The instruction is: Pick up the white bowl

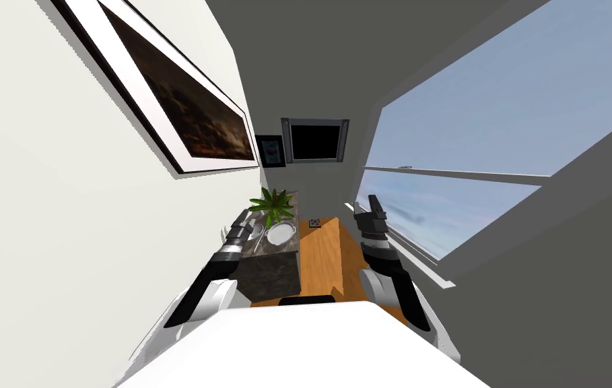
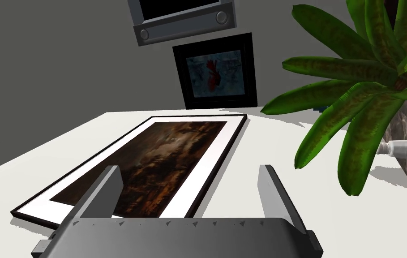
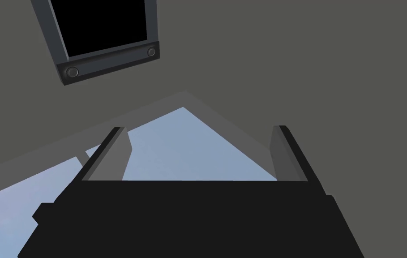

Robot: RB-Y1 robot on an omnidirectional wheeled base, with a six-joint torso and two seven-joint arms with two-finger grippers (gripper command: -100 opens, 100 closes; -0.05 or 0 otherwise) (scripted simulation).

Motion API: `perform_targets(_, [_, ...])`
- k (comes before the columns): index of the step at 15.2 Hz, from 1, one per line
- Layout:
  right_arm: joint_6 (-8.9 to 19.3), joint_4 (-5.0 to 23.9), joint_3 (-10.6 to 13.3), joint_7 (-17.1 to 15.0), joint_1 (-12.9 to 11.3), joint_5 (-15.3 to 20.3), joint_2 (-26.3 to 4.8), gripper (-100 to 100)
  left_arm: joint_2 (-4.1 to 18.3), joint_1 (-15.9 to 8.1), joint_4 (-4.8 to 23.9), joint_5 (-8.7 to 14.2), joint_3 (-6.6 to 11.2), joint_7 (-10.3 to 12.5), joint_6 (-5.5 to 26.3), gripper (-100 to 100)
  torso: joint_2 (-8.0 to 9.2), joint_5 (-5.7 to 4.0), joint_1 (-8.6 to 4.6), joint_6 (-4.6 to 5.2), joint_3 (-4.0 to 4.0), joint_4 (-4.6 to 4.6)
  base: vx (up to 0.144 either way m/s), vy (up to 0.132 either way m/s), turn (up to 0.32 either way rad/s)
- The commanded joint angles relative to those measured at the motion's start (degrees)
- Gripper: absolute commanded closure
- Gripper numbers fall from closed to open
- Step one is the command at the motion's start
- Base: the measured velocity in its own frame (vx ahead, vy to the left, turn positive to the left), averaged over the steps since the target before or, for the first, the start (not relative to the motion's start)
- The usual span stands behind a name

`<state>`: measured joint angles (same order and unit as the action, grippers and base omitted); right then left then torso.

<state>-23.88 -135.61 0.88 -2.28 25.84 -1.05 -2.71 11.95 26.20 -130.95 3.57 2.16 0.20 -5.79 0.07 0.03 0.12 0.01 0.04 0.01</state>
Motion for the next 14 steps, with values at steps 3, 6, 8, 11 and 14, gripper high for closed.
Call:
perform_targets(3, [0.0, 0.0, 0.0, 0.0, 0.0, 0.0, 0.0, 0, 1.0, -0.9, 0.5, 0.4, 0.74, 1.0, 4.7, -100, -0.01, -0.01, -0.02, 0.0, -0.01, 0.0, -0.016, 0.019, -0.048])
perform_targets(6, [0.0, 0.0, 0.0, 0.0, 0.0, 0.0, 0.0, 0, 1.7, -1.5, 1.0, 0.8, 1.31, 1.7, 7.7, -100, -0.01, 0.0, 0.0, 0.0, -0.01, 0.0, -0.018, 0.02, -0.058])
perform_targets(8, [0.0, 0.0, 0.0, 0.0, 0.0, 0.0, 0.0, 0, 2.3, -2.2, 1.4, 1.1, 1.91, 2.4, 10.4, -100, -0.01, 0.0, -0.02, 0.0, -0.01, 0.0, -0.019, 0.019, -0.057])
perform_targets(11, [0.0, 0.0, 0.0, 0.0, 0.0, 0.0, 0.0, 0, 2.8, -2.9, 1.9, 1.5, 2.52, 3.2, 13.5, -100, -0.03, -0.01, -0.02, 0.01, -0.01, 0.0, -0.013, 0.02, -0.062])
perform_targets(14, [0.0, 0.0, 0.0, 0.0, 0.0, 0.0, 0.0, 0, 3.3, -3.7, 2.3, 1.9, 3.16, 4.0, 17.0, -100, -0.03, -0.01, -0.03, 0.01, -0.02, 0.0, -0.014, 0.016, -0.054])
